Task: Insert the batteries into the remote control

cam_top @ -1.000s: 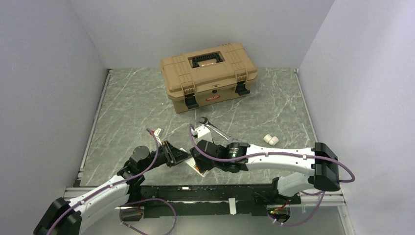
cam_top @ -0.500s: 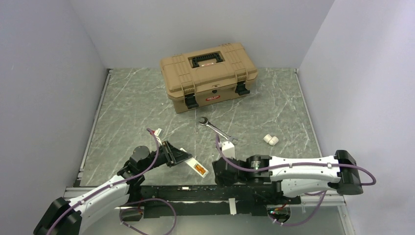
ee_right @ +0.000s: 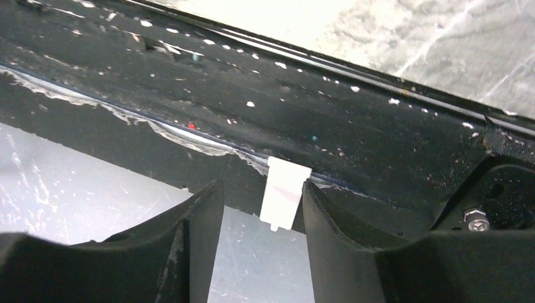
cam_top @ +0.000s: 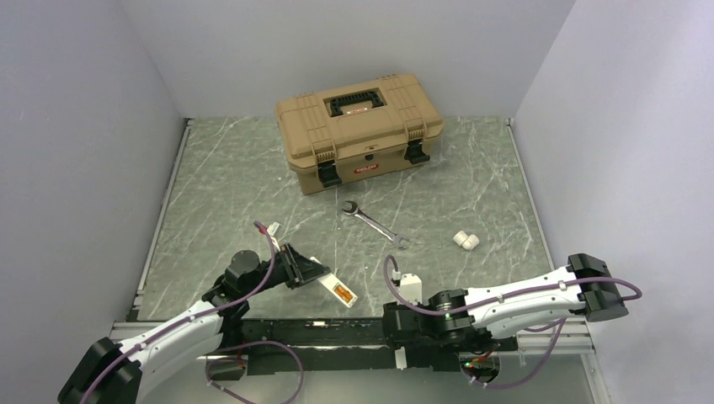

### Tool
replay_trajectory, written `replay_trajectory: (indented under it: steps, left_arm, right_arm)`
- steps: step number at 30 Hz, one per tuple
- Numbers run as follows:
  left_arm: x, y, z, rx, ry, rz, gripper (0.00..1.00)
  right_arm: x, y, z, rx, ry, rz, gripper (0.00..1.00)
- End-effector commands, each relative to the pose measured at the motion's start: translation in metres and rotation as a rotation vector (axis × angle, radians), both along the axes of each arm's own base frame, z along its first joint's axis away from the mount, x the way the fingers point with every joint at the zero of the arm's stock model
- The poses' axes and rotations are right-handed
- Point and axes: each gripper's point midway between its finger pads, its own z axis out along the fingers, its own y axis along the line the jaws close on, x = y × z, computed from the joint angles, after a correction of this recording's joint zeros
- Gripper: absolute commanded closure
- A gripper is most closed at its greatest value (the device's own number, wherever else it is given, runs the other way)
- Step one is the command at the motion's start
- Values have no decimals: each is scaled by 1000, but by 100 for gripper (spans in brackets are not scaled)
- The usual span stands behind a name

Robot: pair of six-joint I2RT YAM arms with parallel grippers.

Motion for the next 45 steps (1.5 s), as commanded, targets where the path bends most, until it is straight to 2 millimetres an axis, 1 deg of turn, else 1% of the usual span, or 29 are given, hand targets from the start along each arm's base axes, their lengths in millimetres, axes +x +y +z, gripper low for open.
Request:
replay_trajectory:
  steps: [1,5,14,19,23,29,33,37,41,45]
  left_arm:
    - [-3,3,-9,12,-15,2,98]
    - [-3,2,-9,8,-14,-1,98]
    - [-2,2,-8,3,-14,0,98]
    - [-3,3,-7,4,-16,4,98]
    - [-3,4,-9,5,-13,6,98]
    - [-3,4,-9,1,-14,5,98]
    - [-4,4,-9,-2,-14,4,98]
    - [-4,4,-8,-1,-16,7,98]
    - [-3,4,-8,1,-15,9,98]
    - [-4,4,-8,-1,-14,7,98]
  right_arm:
    - [-7,-7,-6,10,45,-76,51]
    - [-10,-13,-15,-8,63,-85,54]
    - [-16,-14,-30,-25,83,-79,56]
    - [-20,-6,-38,-31,88,-55,60]
    - [-24,-8,-46,-98,91,-34,66]
    - [-30,-15,-57,-198,86,-7,69]
    - [-24,-11,-55,-224,39,-8,70]
    - [-13,-10,-47,-259,-33,-20,70]
    - [-6,-7,-43,-277,-73,-32,70]
    - [-3,-6,-43,-310,-102,-20,65]
